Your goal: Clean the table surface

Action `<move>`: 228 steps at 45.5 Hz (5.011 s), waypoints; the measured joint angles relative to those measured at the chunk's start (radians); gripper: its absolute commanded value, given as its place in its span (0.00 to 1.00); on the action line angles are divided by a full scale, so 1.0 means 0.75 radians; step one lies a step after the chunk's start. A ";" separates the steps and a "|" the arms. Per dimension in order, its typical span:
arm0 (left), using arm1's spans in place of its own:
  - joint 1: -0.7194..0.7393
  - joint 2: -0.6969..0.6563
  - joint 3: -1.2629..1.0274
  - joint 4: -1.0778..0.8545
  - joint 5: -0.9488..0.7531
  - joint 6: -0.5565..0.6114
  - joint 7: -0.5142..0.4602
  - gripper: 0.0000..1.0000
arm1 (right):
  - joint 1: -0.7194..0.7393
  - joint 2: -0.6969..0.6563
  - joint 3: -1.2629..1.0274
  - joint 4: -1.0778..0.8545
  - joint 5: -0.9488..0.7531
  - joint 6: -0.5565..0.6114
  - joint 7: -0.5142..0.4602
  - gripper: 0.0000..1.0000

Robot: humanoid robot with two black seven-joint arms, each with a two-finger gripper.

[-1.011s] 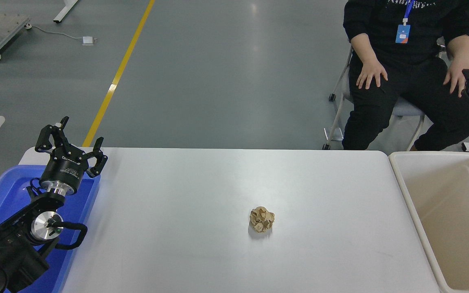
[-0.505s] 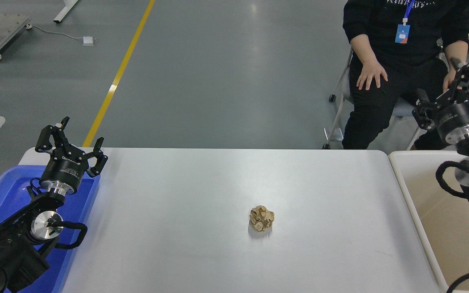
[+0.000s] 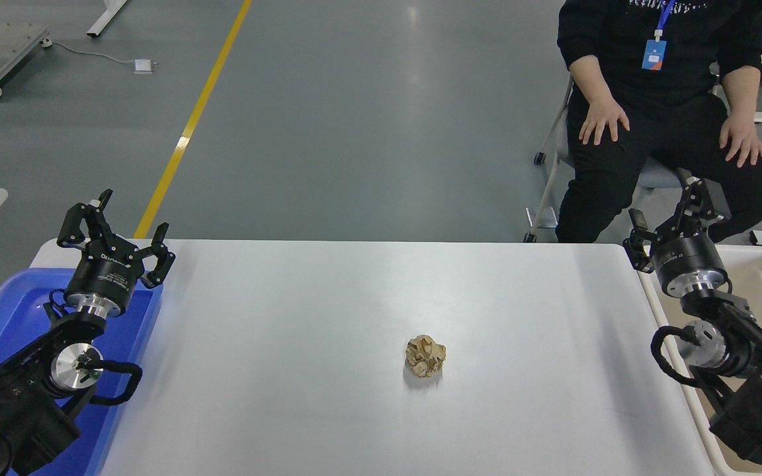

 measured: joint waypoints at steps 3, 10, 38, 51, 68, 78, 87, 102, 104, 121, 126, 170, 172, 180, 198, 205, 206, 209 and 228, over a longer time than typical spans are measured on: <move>0.000 0.000 0.000 0.000 0.000 0.000 0.000 1.00 | 0.000 0.004 -0.004 -0.005 0.000 0.000 0.004 0.99; 0.000 0.001 0.000 0.000 0.000 0.000 0.000 1.00 | 0.025 0.002 -0.011 -0.013 0.010 0.000 0.009 0.99; 0.000 0.001 0.000 0.000 0.000 0.000 0.000 1.00 | 0.367 -0.296 -0.744 -0.127 0.172 0.002 0.004 0.99; 0.000 0.000 0.000 0.000 0.000 0.000 0.000 1.00 | 0.607 -0.342 -1.177 -0.254 0.026 0.035 -0.009 0.99; 0.000 0.001 0.000 0.000 0.000 0.000 0.000 1.00 | 0.913 -0.352 -1.466 -0.105 -0.586 0.149 -0.015 0.99; 0.000 0.001 0.000 0.000 0.000 0.000 0.000 1.00 | 1.159 -0.294 -1.662 0.139 -0.841 0.215 -0.015 0.99; 0.000 0.001 0.000 0.001 0.000 0.000 0.000 1.00 | 1.315 -0.112 -1.869 0.231 -0.945 0.244 -0.014 0.99; 0.000 0.000 0.000 0.000 0.000 0.000 0.000 1.00 | 1.365 0.265 -2.204 0.227 -1.054 0.260 -0.013 0.99; 0.000 0.000 0.000 0.000 0.000 0.000 0.000 1.00 | 1.356 0.294 -2.235 0.216 -1.062 0.261 -0.012 0.99; 0.000 0.000 0.000 0.000 0.000 0.000 0.000 1.00 | 1.238 0.387 -2.347 0.097 -1.084 0.262 -0.013 0.99; 0.000 0.000 0.000 0.000 0.000 0.000 0.000 1.00 | 1.204 0.395 -2.352 0.083 -1.085 0.259 -0.013 0.99; 0.000 0.001 0.000 0.000 0.000 0.000 0.000 1.00 | 0.960 0.406 -2.235 -0.036 -1.076 0.199 -0.012 0.99; 0.000 0.001 0.000 0.000 0.000 0.000 0.000 1.00 | 0.948 0.406 -2.214 -0.038 -1.074 0.196 -0.012 0.99; 0.000 0.000 0.000 0.000 0.000 0.000 0.000 1.00 | 0.906 0.406 -2.162 -0.041 -1.071 0.169 -0.012 0.99; 0.000 0.000 0.000 0.000 0.000 0.000 0.000 1.00 | 0.854 0.406 -2.129 -0.057 -1.068 0.066 -0.012 0.99; 0.000 0.000 0.000 0.000 0.000 0.000 0.000 1.00 | 0.839 0.406 -2.127 -0.082 -1.067 0.038 -0.012 0.99; 0.000 0.000 0.000 0.000 0.000 0.000 0.000 1.00 | 0.836 0.406 -2.127 -0.088 -1.067 0.033 -0.012 0.99; 0.000 0.000 0.000 0.000 0.000 0.000 0.000 1.00 | 0.829 0.406 -2.127 -0.101 -1.067 0.025 -0.012 0.99; 0.000 0.000 0.000 0.000 0.000 0.000 0.000 1.00 | 0.783 0.406 -2.142 -0.144 -1.067 -0.005 -0.012 0.99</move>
